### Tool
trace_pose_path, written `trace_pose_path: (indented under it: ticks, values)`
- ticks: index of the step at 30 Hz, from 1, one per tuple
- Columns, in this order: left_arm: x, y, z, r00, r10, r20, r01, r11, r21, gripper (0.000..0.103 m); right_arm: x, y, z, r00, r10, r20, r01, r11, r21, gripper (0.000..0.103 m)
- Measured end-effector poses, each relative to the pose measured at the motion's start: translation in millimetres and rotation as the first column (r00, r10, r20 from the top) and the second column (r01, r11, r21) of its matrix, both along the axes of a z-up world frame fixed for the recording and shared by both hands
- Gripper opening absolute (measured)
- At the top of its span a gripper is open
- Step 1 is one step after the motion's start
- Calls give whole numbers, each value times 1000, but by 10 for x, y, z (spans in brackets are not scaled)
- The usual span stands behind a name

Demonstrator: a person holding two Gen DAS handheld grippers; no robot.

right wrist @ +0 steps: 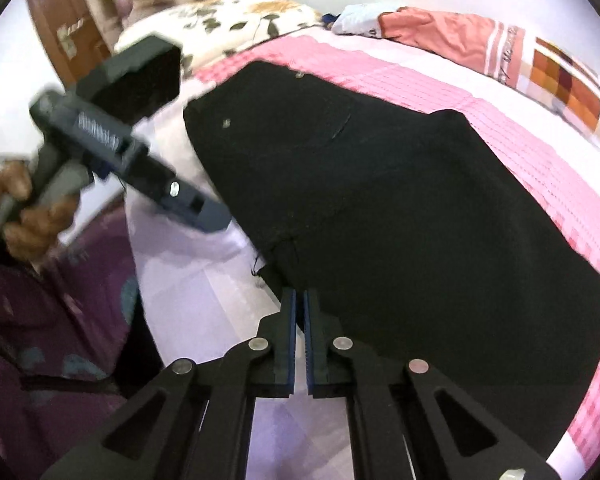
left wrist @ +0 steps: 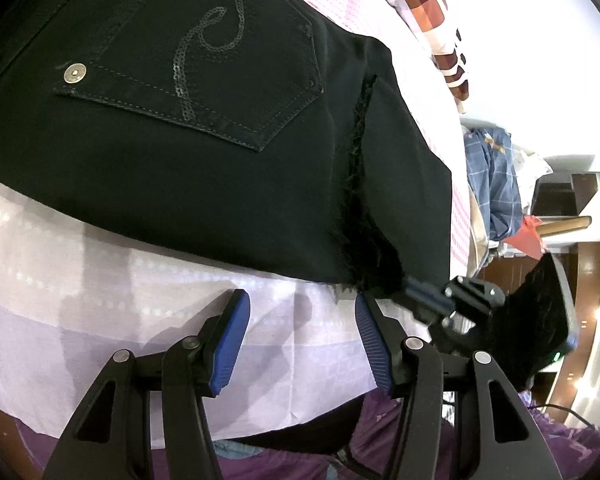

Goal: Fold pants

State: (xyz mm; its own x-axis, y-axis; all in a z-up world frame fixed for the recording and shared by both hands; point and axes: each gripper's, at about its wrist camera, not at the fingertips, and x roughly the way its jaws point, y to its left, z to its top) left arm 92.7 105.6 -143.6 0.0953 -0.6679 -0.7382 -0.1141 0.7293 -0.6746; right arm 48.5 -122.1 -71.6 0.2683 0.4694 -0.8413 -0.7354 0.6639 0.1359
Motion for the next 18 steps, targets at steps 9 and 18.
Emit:
trace_pose_path:
  ticks: [9, 18]
  values:
    - [15, -45, 36, 1000, -14, 3, 14, 1000, -2, 59, 143, -350, 124, 965, -64, -256, 128, 962, 239, 24]
    - [15, -62, 113, 999, -20, 33, 20, 1000, -11, 61, 320, -1096, -671, 413, -150, -898, 768, 587, 255, 65]
